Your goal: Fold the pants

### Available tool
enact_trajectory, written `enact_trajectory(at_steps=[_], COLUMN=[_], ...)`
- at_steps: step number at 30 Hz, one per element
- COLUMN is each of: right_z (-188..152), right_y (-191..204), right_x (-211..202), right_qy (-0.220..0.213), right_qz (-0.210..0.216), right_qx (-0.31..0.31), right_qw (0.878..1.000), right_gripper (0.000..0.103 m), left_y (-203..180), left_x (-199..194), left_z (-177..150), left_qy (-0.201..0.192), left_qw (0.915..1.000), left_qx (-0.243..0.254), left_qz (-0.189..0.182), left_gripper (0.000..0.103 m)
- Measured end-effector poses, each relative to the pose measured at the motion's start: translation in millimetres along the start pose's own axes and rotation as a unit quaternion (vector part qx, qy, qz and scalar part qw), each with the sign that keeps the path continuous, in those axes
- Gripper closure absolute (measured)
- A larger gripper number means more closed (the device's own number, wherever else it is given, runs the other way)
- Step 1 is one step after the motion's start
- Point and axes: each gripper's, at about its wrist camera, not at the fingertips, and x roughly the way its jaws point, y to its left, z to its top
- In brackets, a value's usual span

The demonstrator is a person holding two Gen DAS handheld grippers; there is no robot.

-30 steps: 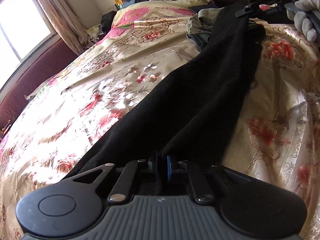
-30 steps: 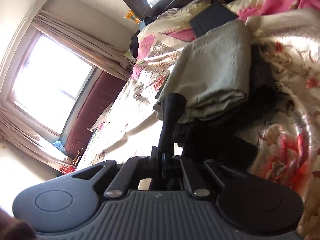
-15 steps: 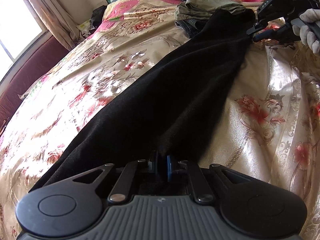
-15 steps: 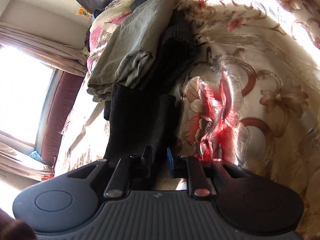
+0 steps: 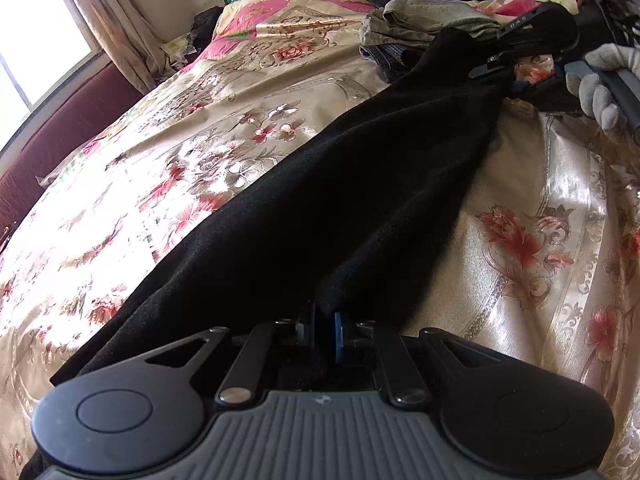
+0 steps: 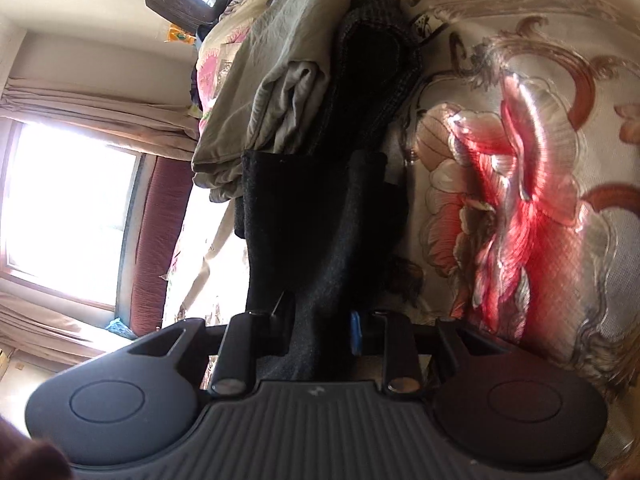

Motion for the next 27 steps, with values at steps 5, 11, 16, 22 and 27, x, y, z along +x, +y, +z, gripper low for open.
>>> enact_trajectory(at_steps=[5,11,16,22,27], right_z=[3.5,8.3,19.7,20.9,19.9], right_y=[-4.2,-6.4,1.0,-4.6,0.0], right_x=[27.6,-0.8,-27.4,-19.0,-20.6], right_qy=[-0.004,-0.021,-0.032,-0.024,-0.033], right_qz=[0.023,0.075,0.031,0.006,0.006], right_qx=[0.015,0.056,0.008,0.01,0.005], right_qw=[1.0,0.995,0.999,1.0,0.999], right_gripper=[0.08,0.095,0.095,0.095,0.095], left_y=[4.9,-3.5,-40.2,-49.7,-30.9], left_x=[3.7,3.7,-1.0,-31.9,-55.8], left_z=[7.6,13.8,9.5,-9.8,-7.2], left_qy=[-0.001,-0.002,0.009,0.019,-0.019], left_qw=[0.9997,0.9995,0.9975,0.9939,0.9968], left_qx=[-0.026,-0.026,0.05,0.079,0.022], left_qz=[-0.001,-0.02,-0.05,-0.075,-0.075], left_gripper=[0.077,0.076,0.076,0.067,0.062])
